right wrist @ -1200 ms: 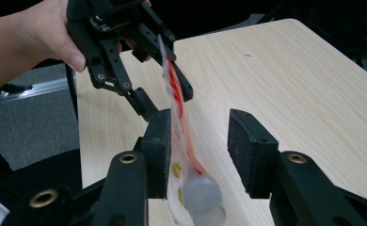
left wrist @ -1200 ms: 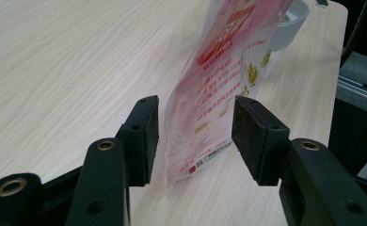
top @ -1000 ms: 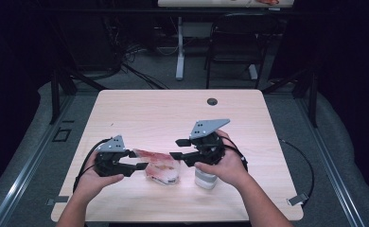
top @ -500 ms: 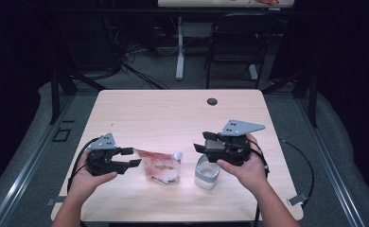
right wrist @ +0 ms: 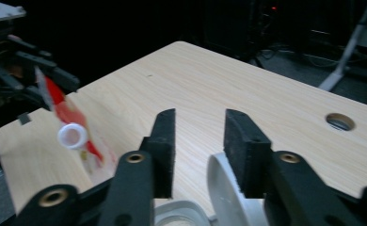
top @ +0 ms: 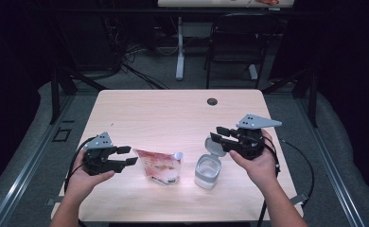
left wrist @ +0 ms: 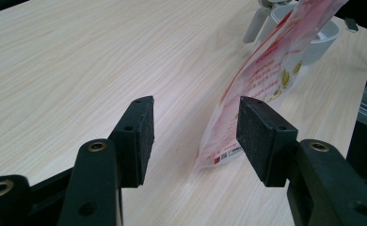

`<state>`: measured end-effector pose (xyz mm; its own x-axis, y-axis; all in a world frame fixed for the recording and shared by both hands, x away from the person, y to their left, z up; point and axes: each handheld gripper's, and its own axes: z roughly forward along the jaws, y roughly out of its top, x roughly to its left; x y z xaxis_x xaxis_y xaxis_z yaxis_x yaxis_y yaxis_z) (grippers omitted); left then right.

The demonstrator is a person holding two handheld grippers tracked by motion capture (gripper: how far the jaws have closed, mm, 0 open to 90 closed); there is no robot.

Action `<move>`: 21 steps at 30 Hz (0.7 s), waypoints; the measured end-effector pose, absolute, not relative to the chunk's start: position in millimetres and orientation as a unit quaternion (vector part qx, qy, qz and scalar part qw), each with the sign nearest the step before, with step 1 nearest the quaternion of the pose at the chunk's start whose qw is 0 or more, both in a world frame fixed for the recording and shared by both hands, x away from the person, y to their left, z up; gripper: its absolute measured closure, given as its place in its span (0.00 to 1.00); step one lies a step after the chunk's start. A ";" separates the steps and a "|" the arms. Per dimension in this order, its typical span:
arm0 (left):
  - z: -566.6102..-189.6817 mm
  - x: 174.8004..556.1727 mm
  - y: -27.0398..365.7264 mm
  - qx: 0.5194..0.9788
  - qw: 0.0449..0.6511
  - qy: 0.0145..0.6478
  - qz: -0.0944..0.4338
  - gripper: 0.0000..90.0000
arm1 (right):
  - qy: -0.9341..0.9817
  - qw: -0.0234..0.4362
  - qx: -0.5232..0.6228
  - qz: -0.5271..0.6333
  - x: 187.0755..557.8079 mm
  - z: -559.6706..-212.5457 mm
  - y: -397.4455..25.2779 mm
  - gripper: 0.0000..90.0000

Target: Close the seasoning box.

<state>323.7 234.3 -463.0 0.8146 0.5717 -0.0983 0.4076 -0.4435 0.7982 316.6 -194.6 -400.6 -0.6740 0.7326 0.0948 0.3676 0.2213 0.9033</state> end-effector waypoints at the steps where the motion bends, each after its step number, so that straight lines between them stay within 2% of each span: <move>1: -463.0 323.7 234.3 0.844 0.441 0.290 0.093 0.52 | 0.759 0.182 0.365 0.507 317.5 -400.7 -196.1 0.76; 13: -465.3 325.5 239.4 0.841 0.441 0.300 0.093 0.53 | 0.755 0.193 0.396 0.486 327.1 -405.8 -209.6 0.84; 21: -465.7 325.7 241.4 0.838 0.444 0.304 0.092 0.53 | 0.750 0.196 0.416 0.475 336.6 -409.7 -215.7 0.85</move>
